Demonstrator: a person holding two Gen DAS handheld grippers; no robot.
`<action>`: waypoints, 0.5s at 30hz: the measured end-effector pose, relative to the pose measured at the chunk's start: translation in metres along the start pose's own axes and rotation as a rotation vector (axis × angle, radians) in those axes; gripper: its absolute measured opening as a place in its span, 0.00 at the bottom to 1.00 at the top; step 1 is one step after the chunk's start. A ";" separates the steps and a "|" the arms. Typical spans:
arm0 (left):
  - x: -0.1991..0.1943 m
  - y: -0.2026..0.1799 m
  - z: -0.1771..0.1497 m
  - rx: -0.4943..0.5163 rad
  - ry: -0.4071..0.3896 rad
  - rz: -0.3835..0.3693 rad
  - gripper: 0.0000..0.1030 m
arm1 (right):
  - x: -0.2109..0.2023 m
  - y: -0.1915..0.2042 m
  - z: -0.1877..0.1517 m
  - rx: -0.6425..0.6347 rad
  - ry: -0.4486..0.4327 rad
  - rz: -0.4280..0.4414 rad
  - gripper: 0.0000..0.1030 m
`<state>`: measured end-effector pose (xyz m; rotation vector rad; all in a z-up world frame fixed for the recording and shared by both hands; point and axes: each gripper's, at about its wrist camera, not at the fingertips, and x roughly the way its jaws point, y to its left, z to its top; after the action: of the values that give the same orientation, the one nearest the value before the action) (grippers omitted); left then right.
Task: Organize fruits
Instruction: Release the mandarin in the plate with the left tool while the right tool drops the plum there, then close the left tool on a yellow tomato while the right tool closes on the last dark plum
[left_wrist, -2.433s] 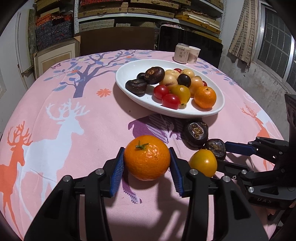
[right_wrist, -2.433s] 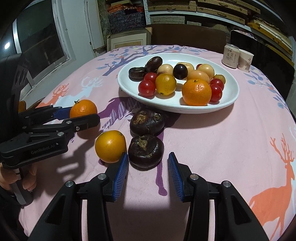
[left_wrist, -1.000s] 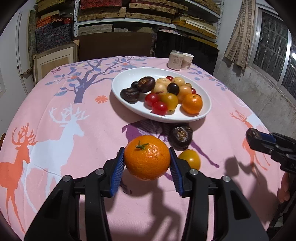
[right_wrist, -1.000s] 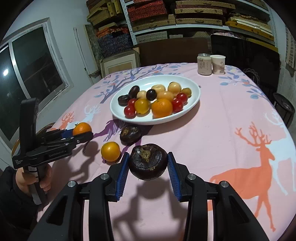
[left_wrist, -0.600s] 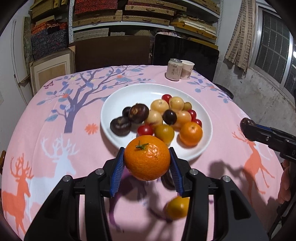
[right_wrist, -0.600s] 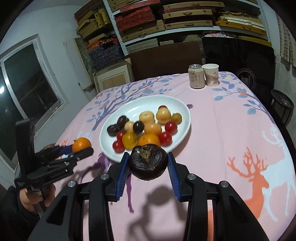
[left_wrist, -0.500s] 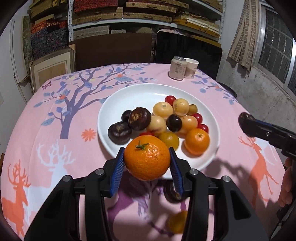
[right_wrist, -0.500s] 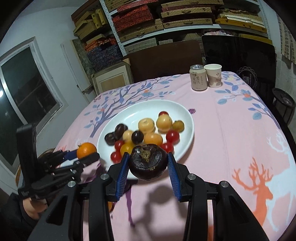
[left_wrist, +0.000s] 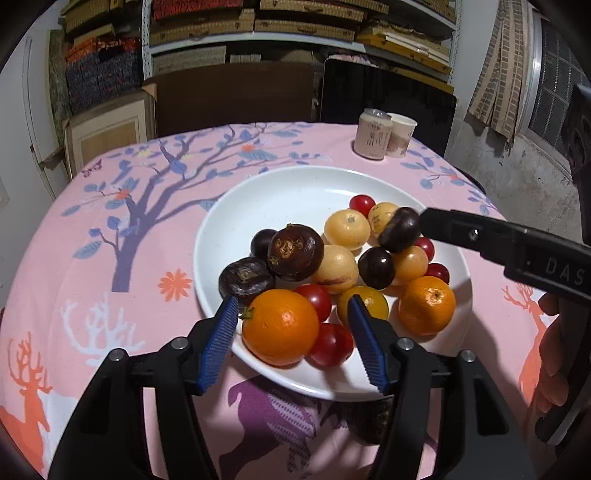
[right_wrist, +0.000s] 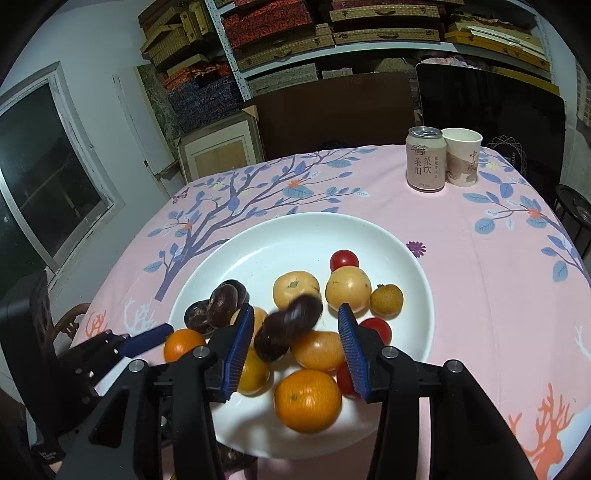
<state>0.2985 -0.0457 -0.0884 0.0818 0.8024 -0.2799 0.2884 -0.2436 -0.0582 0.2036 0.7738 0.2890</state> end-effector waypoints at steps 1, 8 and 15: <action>-0.007 0.000 -0.002 -0.001 -0.010 -0.007 0.58 | -0.005 -0.001 -0.004 0.002 -0.004 0.004 0.46; -0.067 -0.008 -0.042 0.043 -0.062 -0.062 0.68 | -0.059 -0.023 -0.065 0.105 -0.026 0.063 0.57; -0.076 -0.046 -0.095 0.165 -0.013 -0.058 0.68 | -0.070 -0.043 -0.123 0.217 -0.041 0.115 0.58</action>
<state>0.1695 -0.0569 -0.0982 0.2121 0.7683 -0.4010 0.1610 -0.2981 -0.1108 0.4585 0.7538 0.3083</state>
